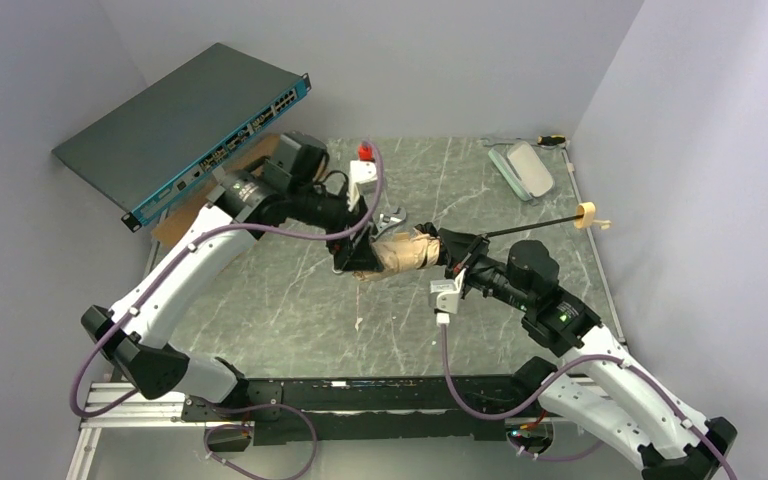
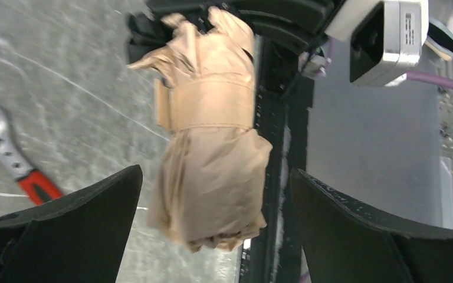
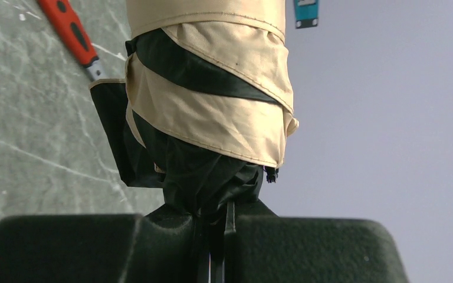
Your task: Open the umbrella
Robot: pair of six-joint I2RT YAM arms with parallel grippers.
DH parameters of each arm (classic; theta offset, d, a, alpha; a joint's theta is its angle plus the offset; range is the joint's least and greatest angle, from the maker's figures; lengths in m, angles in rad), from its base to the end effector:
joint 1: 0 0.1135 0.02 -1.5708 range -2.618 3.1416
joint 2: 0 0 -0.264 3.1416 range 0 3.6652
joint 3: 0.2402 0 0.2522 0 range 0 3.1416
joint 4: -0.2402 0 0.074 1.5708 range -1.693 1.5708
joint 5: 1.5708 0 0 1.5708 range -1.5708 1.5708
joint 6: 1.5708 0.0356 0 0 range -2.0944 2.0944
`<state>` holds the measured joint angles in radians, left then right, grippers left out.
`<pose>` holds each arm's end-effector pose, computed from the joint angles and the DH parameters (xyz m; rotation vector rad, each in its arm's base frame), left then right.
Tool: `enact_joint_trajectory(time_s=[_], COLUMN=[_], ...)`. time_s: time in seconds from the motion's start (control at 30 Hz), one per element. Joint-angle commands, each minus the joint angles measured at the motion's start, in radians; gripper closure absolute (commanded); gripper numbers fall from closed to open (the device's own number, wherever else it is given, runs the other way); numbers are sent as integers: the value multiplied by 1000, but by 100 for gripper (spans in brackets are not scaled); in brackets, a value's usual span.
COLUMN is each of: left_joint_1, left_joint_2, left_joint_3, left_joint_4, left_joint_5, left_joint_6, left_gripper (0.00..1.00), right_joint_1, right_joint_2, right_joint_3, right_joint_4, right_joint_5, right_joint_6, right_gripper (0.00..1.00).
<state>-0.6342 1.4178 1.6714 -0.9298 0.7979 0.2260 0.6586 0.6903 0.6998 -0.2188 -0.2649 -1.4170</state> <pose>0.2096 -0.1858 0.4321 1.3123 1.8013 -1.1141 0.1262 0.1095 0.3214 -1.6243 0.7361 -0.3121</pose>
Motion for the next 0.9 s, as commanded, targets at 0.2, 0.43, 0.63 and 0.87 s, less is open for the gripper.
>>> enact_joint_trajectory(time_s=[0.2,0.43,0.63,0.87], left_joint_1=[-102,-102,-107,-215], left_joint_2=[-10,-74,-170,-419], left_joint_3=[-137,-170,-262,-619], left_joint_4=[-11,129,319,675], left_joint_5=[6,-136,-412,-606], left_joint_6=[-24,3,163,675], left_gripper=[16,100,100,100], right_joint_1=[33,32,32,29], right_joint_2=[-31,-49,77,272], right_joint_3=[-3,34,347,628], right_joint_4=[180,-18,-473,-564], right_joint_5=[3,-39,-243,-376], right_joint_6=[-100,14,371,872], right_gripper=[100,25,0,0])
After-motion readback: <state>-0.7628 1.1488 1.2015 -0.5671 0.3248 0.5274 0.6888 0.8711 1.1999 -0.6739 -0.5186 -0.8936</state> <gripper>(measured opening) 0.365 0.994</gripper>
